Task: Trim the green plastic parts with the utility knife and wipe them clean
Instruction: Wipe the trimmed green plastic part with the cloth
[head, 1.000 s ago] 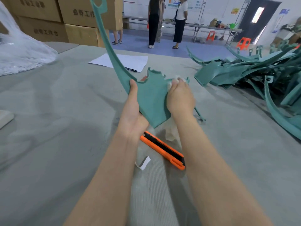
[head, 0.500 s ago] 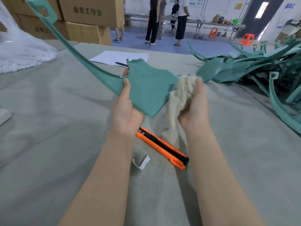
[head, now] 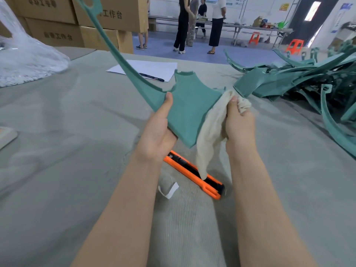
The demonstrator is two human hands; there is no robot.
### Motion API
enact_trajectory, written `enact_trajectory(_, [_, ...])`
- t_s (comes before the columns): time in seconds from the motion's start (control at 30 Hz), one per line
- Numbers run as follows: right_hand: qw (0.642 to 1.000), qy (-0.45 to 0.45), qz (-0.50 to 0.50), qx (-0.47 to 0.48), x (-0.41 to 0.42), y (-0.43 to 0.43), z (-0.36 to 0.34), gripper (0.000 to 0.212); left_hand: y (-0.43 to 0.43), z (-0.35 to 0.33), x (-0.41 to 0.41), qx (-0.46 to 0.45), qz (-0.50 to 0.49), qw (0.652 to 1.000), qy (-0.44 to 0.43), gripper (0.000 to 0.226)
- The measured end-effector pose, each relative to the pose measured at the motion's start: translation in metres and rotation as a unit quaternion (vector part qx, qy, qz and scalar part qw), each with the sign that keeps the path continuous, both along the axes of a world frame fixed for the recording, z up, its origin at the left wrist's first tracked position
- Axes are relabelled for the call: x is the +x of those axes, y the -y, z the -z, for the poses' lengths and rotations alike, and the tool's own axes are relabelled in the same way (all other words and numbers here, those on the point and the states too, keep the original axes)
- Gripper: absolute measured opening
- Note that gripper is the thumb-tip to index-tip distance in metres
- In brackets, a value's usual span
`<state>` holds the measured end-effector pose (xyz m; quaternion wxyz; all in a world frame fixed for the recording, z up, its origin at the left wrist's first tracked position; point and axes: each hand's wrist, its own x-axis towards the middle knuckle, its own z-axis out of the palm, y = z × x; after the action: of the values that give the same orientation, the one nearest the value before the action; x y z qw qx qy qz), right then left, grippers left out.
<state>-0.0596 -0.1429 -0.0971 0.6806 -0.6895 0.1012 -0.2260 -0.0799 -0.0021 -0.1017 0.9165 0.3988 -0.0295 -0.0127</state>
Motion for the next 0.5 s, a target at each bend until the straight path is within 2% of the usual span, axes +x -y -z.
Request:
enact_trajectory(0.13, [0.993,0.029,-0.104,-0.056,-0.003,0.002,0.002,0.011,-0.013,0.002,0.004,0.037,-0.045,0.998,-0.021,0.036])
enact_trajectory(0.2, [0.985,0.016,-0.150,-0.081,-0.003,0.004,0.002,0.009,-0.020,0.003,0.005,0.050,-0.054,0.997,-0.036,0.035])
enact_trajectory(0.3, [0.984,-0.052,-0.122,-0.115,-0.001,0.011,0.003,0.030,-0.021,0.005,0.004,0.092,-0.056,0.993,-0.050,0.031])
enact_trajectory(0.4, [0.978,-0.127,-0.132,-0.096,-0.003,0.015,0.002,0.035,-0.019,0.004,0.002,0.109,-0.052,0.991,-0.065,0.025])
enact_trajectory(0.5, [0.970,-0.098,-0.175,-0.139,-0.007,0.014,0.002,0.037,-0.018,0.003,0.002,0.136,-0.017,0.988,-0.073,0.024])
